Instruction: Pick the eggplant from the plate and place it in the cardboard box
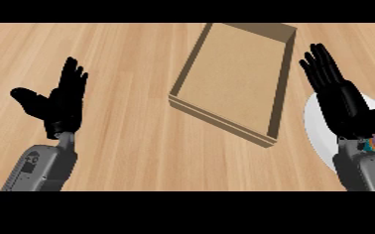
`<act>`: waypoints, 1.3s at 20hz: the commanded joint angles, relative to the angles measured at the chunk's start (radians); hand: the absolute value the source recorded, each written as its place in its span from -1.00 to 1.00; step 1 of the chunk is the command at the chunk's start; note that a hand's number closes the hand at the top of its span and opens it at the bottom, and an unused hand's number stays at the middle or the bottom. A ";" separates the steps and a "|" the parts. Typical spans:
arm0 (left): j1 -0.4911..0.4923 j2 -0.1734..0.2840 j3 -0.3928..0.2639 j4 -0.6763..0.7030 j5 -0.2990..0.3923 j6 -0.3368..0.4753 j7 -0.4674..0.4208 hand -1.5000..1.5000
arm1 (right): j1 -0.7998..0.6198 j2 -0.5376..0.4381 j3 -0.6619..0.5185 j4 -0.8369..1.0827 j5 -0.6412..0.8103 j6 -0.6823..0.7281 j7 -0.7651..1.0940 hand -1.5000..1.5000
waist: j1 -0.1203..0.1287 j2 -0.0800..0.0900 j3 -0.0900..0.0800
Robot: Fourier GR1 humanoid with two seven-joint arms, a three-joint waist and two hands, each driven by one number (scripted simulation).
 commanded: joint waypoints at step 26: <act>0.108 0.298 -0.061 0.114 -0.281 -0.086 -0.002 0.00 | 0.070 -0.587 -0.084 0.833 0.364 0.622 -0.720 -1.00 | 0.028 -0.015 0.005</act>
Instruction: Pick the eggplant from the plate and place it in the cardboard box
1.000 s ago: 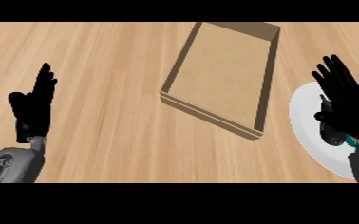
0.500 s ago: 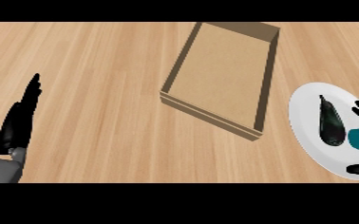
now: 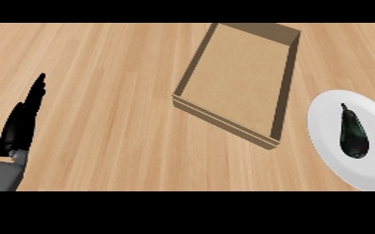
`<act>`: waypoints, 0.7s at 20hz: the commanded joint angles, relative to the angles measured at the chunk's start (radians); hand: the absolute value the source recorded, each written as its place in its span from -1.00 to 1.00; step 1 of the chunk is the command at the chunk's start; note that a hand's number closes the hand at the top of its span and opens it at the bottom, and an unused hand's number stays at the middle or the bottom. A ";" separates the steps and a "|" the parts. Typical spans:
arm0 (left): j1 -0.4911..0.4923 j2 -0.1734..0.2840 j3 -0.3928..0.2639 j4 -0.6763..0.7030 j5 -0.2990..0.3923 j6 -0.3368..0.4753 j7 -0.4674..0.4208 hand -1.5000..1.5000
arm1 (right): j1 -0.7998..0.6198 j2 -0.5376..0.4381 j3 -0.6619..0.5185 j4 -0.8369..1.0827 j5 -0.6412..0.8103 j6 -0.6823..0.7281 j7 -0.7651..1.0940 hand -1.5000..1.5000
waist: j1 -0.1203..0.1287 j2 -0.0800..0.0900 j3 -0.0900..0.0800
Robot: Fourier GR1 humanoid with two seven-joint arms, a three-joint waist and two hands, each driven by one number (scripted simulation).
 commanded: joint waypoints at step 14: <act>0.015 -0.007 0.033 -0.019 -0.017 -0.036 0.004 0.00 | -0.347 -0.021 0.367 0.265 0.440 0.124 -0.088 -1.00 | 0.007 -0.001 -0.001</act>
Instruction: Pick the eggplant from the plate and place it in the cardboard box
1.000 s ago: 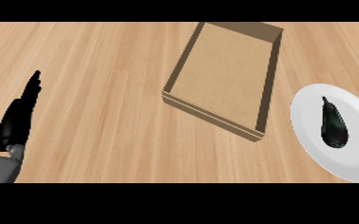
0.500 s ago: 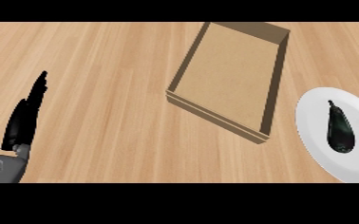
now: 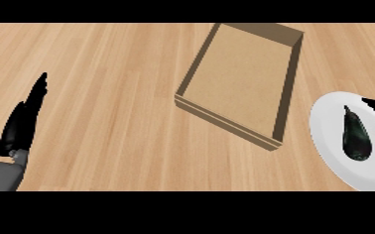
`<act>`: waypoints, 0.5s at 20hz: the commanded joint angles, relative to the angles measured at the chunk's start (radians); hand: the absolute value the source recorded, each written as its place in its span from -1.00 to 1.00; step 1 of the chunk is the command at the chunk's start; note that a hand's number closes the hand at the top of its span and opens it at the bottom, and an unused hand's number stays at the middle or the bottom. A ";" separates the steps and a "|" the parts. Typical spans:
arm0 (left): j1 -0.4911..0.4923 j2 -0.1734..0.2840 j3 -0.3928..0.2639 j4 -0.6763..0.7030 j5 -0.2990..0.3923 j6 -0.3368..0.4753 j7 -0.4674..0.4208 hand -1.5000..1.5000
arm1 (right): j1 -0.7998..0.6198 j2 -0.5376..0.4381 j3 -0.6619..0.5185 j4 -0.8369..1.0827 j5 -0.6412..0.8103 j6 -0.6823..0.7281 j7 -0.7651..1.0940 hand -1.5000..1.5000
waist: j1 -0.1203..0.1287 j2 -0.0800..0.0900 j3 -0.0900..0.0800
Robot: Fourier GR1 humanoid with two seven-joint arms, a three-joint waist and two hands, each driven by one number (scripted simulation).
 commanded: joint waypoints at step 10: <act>0.002 -0.063 0.034 0.049 -0.053 0.001 -0.025 0.00 | -0.218 0.074 0.106 0.265 0.188 0.059 -0.159 -1.00 | -0.028 -0.003 -0.002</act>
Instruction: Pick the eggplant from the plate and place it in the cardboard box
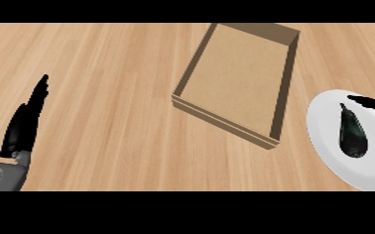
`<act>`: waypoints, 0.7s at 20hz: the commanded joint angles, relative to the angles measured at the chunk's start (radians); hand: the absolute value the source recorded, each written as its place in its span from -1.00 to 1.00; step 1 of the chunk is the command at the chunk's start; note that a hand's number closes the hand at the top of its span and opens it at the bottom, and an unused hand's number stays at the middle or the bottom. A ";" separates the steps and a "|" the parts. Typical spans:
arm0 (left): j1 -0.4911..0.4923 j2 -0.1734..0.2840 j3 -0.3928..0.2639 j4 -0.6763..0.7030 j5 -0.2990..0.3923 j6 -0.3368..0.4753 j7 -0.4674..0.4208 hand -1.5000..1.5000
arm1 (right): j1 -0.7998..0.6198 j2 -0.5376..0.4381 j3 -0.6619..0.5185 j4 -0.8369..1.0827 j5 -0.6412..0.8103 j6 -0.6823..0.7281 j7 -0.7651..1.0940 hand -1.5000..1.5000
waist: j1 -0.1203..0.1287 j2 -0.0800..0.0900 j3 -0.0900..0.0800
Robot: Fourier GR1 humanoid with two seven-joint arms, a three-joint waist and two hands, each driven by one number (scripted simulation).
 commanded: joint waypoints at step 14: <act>0.023 -0.019 0.065 -0.009 -0.026 -0.045 -0.001 0.00 | -0.098 0.074 -0.006 0.038 0.007 0.137 -0.117 -1.00 | -0.024 -0.007 -0.003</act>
